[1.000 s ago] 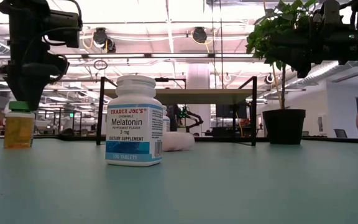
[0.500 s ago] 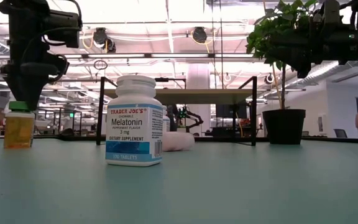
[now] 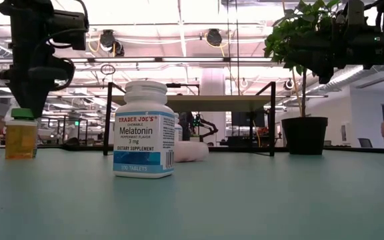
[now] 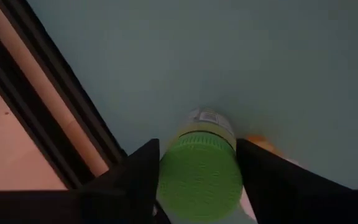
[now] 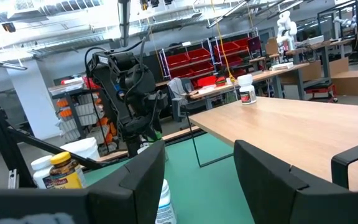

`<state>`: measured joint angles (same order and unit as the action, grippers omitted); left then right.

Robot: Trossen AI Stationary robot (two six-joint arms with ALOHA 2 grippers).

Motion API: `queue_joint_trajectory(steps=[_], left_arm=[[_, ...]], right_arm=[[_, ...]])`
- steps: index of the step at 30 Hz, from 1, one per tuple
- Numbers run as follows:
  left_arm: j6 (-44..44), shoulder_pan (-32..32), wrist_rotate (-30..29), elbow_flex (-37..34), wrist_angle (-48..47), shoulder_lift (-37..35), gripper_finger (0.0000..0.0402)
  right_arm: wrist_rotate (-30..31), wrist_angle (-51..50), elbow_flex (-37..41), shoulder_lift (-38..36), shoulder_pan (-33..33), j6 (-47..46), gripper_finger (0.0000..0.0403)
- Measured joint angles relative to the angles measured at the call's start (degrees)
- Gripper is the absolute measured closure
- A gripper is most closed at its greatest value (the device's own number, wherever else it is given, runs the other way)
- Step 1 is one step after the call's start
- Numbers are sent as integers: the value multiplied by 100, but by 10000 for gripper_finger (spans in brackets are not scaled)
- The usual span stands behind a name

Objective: Pick and place medicine bottles onto shelf by color
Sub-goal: Put the green bottle on the shelf

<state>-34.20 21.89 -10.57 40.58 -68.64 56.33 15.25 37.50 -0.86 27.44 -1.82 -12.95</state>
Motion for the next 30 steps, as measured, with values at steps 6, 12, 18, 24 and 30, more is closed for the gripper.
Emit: queue_joint_trajectory(steps=[6, 12, 18, 24, 30], left_arm=[[-43, 2, -37, 8, 438, -2, 220], [-21, 2, 12, 2, 579, 1, 213], [-19, 2, 12, 2, 541, 3, 211], [11, 2, -187, 74, 540, 3, 209], [157, 0, -196, 342, 536, 3, 166]], right_arm=[[-1, 2, -1, 0, 0, -56, 215], [-18, 2, -2, 0, 2, -76, 215], [-27, 2, -1, 0, 2, -57, 215], [-16, 2, -1, 0, 2, 0, 215], [-18, 0, -2, 0, 2, 11, 215]])
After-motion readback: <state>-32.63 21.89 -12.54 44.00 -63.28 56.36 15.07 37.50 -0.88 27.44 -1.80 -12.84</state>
